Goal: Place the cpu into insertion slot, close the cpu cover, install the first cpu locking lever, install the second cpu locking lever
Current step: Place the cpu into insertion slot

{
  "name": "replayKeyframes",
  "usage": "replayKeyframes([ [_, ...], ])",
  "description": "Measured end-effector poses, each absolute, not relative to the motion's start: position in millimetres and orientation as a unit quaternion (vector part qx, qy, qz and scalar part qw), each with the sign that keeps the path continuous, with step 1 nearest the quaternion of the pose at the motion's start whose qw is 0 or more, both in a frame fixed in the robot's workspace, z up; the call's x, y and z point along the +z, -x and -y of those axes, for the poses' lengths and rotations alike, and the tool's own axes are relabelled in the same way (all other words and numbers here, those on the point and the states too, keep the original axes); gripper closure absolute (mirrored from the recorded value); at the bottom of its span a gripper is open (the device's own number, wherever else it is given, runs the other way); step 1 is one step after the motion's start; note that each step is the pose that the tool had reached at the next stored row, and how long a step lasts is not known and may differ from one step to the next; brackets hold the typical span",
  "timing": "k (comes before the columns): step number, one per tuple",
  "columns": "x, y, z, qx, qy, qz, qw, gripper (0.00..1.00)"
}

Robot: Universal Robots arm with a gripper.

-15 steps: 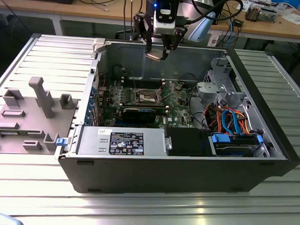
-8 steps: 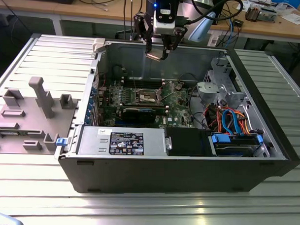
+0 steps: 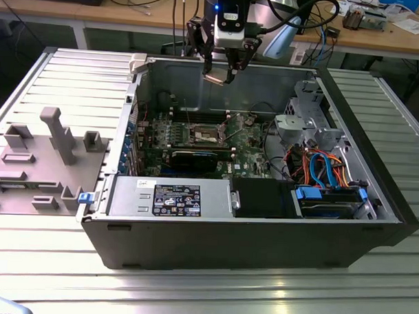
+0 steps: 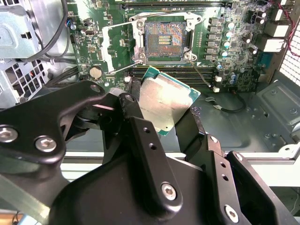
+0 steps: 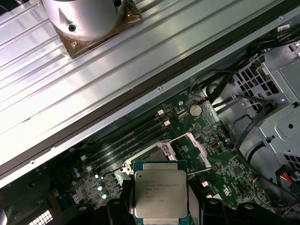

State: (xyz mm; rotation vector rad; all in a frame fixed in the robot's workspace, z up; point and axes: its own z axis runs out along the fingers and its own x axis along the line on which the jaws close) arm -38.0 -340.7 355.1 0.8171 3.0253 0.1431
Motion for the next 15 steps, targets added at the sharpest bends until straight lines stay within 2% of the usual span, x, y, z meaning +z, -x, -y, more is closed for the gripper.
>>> replayKeyframes([
  [15,355.1,38.0,340.6,0.046,-0.27,-0.962,0.003,0.45],
])
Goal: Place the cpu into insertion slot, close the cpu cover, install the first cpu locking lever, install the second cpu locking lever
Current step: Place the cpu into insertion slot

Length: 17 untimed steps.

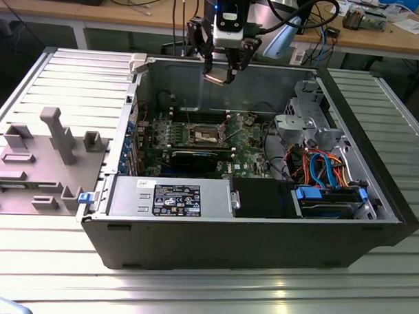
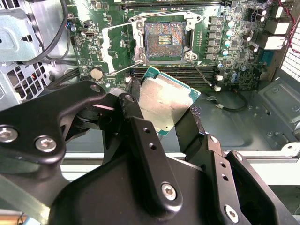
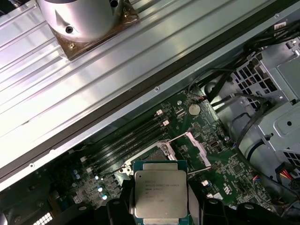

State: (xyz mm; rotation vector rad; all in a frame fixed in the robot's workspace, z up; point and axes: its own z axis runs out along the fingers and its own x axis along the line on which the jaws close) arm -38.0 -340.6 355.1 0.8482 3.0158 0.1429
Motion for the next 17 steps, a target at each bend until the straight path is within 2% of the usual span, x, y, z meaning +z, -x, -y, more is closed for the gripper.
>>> replayKeyframes([
  [17,355.1,38.0,340.7,0.046,-0.277,-0.96,0.003,0.45],
])
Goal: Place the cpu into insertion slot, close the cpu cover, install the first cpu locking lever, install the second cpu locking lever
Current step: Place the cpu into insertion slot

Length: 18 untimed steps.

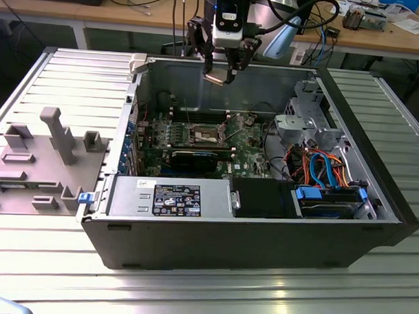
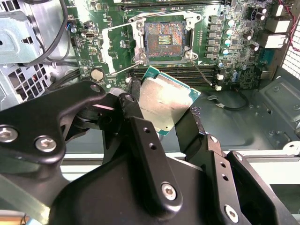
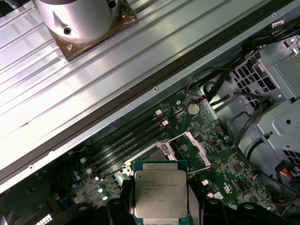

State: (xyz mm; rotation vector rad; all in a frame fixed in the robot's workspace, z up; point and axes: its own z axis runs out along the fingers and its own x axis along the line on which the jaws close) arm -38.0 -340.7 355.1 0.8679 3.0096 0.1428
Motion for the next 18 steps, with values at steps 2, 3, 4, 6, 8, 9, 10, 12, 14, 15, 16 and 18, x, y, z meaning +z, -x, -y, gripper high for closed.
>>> replayKeyframes([
  [2,355.1,38.0,340.7,0.046,-0.277,-0.96,0.003,0.45],
  [3,355.1,38.0,340.7,0.046,-0.277,-0.96,0.003,0.45],
  [4,355.1,38.0,340.7,0.046,-0.278,-0.959,0.003,0.45],
  [6,355.1,38.0,340.6,0.046,-0.28,-0.959,0.003,0.45],
  [8,355.1,38.0,340.7,0.046,-0.28,-0.959,0.003,0.45],
  [9,355.1,38.0,340.7,0.046,-0.28,-0.959,0.003,0.45],
  [10,355.1,38.0,340.7,0.046,-0.281,-0.959,0.003,0.45],
  [12,355.0,38.0,340.6,0.046,-0.281,-0.959,0.003,0.45],
  [14,355.0,38.0,340.6,0.046,-0.281,-0.958,0.003,0.45],
  [15,355.0,38.0,340.7,0.046,-0.282,-0.958,0.003,0.45],
  [16,355.0,38.0,340.7,0.046,-0.282,-0.958,0.003,0.45],
  [18,355.0,38.0,340.7,0.046,-0.283,-0.958,0.003,0.45],
])
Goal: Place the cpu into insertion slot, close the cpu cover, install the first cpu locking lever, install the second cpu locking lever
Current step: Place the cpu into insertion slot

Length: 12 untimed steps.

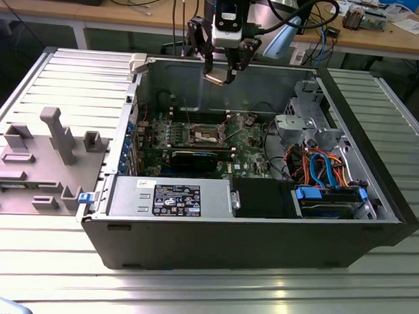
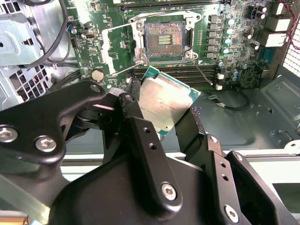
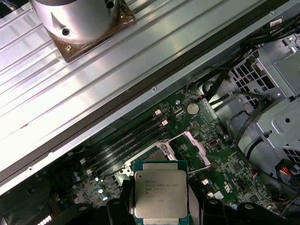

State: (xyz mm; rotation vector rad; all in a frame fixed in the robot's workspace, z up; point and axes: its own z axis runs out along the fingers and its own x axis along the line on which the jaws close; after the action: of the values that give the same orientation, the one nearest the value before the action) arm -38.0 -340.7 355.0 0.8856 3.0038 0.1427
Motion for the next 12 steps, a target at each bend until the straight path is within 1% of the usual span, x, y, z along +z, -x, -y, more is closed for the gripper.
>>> replayKeyframes([
  [12,355.0,38.0,340.7,0.046,-0.289,-0.956,0.004,0.45],
])
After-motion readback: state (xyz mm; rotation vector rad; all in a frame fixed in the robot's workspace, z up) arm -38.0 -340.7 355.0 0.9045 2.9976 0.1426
